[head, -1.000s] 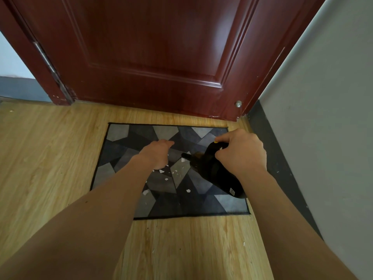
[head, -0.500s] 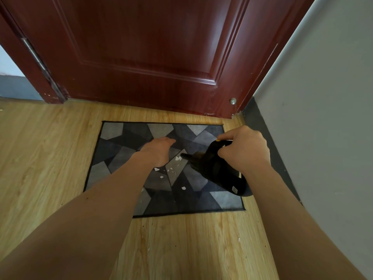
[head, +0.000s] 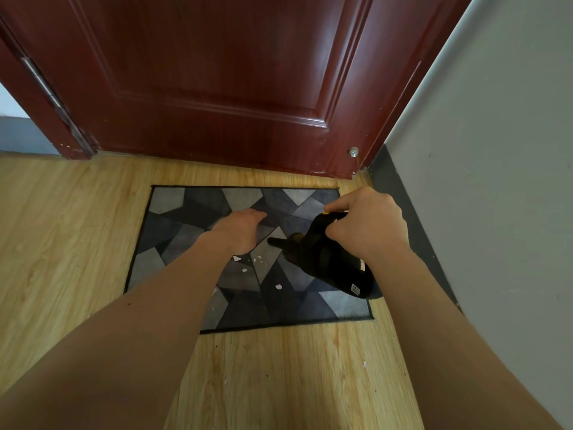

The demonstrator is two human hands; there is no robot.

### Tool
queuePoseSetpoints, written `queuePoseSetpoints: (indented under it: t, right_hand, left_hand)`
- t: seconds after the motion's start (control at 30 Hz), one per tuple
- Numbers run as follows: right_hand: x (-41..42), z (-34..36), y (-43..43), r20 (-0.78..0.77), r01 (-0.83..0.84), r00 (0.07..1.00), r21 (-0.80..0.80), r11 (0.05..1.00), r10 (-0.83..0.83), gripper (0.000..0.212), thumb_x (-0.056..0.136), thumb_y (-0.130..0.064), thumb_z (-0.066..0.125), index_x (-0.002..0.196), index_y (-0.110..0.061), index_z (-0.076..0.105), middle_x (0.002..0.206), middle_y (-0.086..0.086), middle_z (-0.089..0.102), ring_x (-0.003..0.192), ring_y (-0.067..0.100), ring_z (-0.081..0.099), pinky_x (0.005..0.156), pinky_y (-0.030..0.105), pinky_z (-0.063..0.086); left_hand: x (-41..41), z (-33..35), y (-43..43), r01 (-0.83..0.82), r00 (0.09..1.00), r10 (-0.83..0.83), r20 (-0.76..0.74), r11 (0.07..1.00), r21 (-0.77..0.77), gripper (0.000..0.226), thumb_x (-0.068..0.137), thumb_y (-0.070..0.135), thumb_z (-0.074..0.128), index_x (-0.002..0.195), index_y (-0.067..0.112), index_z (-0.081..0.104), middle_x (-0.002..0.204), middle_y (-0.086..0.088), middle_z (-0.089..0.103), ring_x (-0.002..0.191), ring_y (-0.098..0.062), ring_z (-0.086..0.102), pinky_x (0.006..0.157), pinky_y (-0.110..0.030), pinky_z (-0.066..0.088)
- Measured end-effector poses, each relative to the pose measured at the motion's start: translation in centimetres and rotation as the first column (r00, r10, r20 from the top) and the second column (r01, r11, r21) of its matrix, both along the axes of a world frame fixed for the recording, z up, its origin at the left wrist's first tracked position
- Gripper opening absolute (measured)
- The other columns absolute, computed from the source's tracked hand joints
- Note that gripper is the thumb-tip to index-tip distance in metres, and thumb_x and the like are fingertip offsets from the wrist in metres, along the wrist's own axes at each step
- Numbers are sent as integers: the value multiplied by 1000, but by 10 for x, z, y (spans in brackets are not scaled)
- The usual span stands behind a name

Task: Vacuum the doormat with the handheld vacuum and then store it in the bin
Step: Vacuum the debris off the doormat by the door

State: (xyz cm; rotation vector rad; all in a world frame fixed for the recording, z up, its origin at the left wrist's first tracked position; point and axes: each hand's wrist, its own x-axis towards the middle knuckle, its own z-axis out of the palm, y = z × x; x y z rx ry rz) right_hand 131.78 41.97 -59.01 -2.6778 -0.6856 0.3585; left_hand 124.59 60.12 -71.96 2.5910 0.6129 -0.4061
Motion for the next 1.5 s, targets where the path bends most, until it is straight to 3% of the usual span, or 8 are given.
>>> queuePoseSetpoints:
  t: [0.3,0.83,1.13,1.5]
  right_hand:
    - [6,1,-23,34,108,994,-2,994,-108,36,78,-16,62,108,-34,69,105,0,70,88,25,64,76,38,58]
    - [5,1,-45,-30,180,983,-21,983,-180,41,75,-12,60,106,-36,70,106,-3,69,88,24,65,75,39,59]
    - [8,9,-60,-2,227,974,-56,972,-227,38,74,-10,61,101,-34,72,101,-4,69,87,23,65,75,39,59]
    - [10,7,-74,41,274,962,-79,958,-272,41,77,-10,59,109,-33,69,107,-1,68,89,24,65,78,40,59]
  left_hand:
    - [13,0,-14,24,999,-22,40,998,-51,68,88,4,51,148,19,24,152,-8,29,136,-27,34,111,-39,33]
    - [36,-3,-41,102,993,-94,74,989,-106,66,88,7,53,147,17,26,153,-9,29,137,-27,34,112,-41,33]
    - [40,-6,-46,109,994,-104,47,987,-120,66,88,6,51,148,18,25,154,-8,27,137,-27,33,113,-39,32]
    - [41,-5,-55,103,994,-99,37,989,-111,61,89,8,50,146,19,29,153,-7,29,137,-27,34,113,-40,32]
